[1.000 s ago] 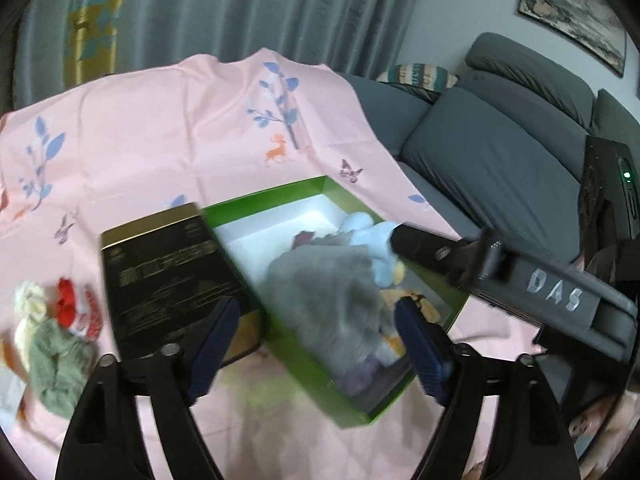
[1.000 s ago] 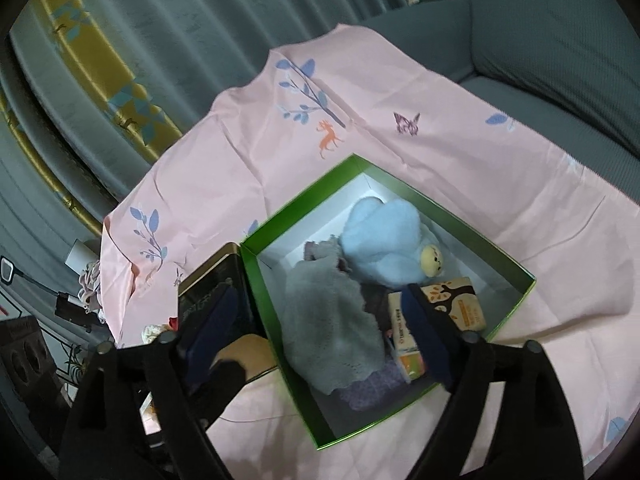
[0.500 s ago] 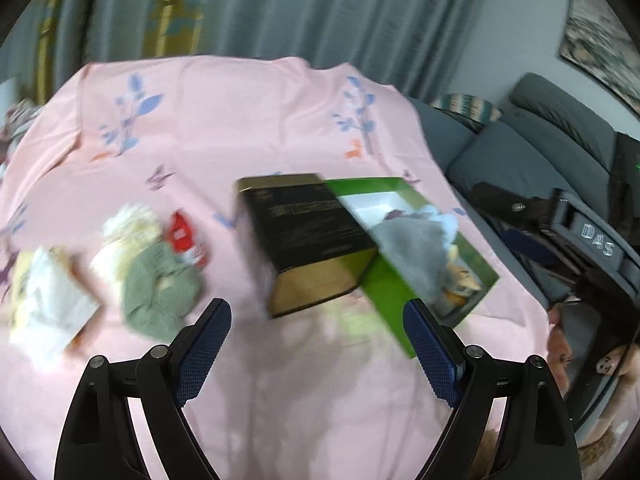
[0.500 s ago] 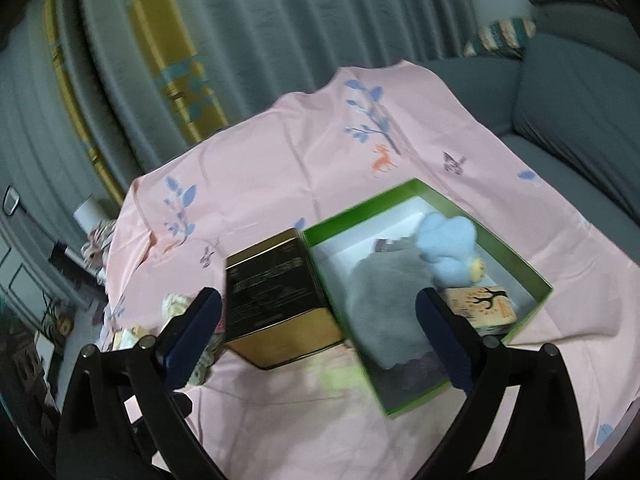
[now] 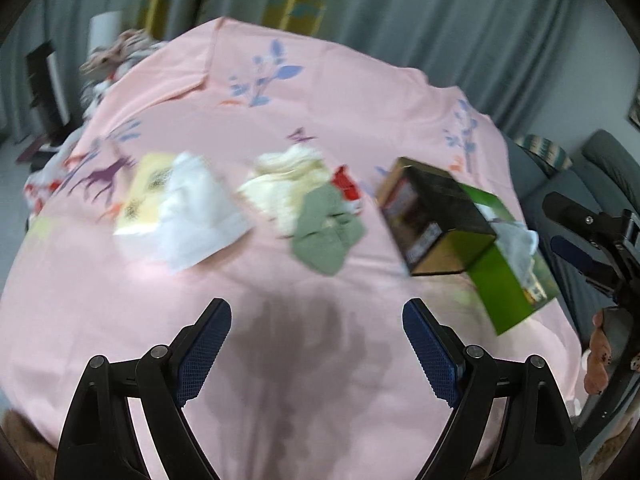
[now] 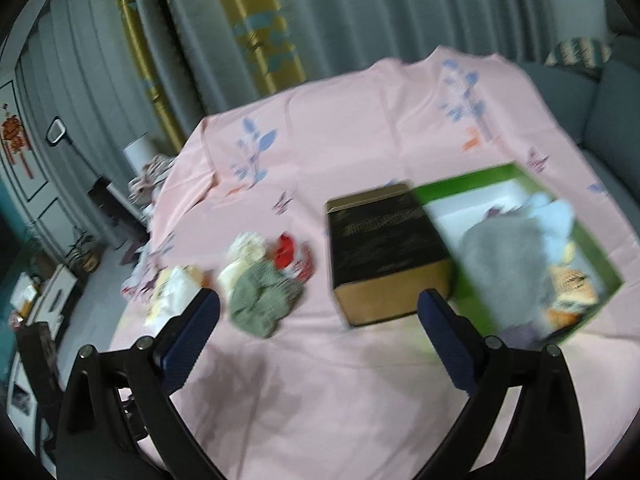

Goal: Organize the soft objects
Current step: 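Withdraw the right gripper from the box to the green knit cloth, then grasp the green knit cloth with the right gripper and lift it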

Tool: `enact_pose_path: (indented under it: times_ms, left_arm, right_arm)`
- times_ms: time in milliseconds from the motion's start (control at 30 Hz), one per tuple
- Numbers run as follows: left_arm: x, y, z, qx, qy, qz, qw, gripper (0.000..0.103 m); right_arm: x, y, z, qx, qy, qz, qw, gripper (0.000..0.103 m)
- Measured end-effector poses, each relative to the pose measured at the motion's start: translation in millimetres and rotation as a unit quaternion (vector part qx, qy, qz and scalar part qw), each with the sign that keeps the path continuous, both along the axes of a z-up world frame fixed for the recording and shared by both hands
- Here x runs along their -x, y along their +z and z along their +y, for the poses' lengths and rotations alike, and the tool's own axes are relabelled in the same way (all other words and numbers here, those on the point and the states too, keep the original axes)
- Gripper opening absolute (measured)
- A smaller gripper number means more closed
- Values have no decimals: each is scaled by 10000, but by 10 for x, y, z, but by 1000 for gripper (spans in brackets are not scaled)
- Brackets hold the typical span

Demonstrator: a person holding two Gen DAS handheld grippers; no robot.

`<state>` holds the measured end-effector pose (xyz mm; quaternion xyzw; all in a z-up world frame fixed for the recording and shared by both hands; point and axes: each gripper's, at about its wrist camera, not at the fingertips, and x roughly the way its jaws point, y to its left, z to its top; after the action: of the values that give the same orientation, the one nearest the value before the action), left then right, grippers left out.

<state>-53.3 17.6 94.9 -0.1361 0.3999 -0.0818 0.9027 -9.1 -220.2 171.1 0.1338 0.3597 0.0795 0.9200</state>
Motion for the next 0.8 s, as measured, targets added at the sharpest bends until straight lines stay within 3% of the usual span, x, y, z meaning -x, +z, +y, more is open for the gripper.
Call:
enact_pose_path:
  times_ms: [333, 667, 767, 800]
  left_arm:
    - [-73, -279, 296, 77, 414, 307, 9986, 88]
    - [-105, -353, 550, 208, 707, 444, 9963, 88]
    - [-107, -340, 598, 254, 746, 429, 9960, 88]
    - [-109, -340, 611, 269, 761, 429, 9958, 88]
  right_arm:
    - [-442, -538, 713, -353, 497, 896, 9941, 94]
    - [-1105, -1211, 1234, -84, 262, 1673, 9855, 76]
    - [-1200, -1330, 1282, 118, 178, 1814, 9832, 67]
    - [-1210, -1345, 1275, 117, 172, 1811, 9832, 59]
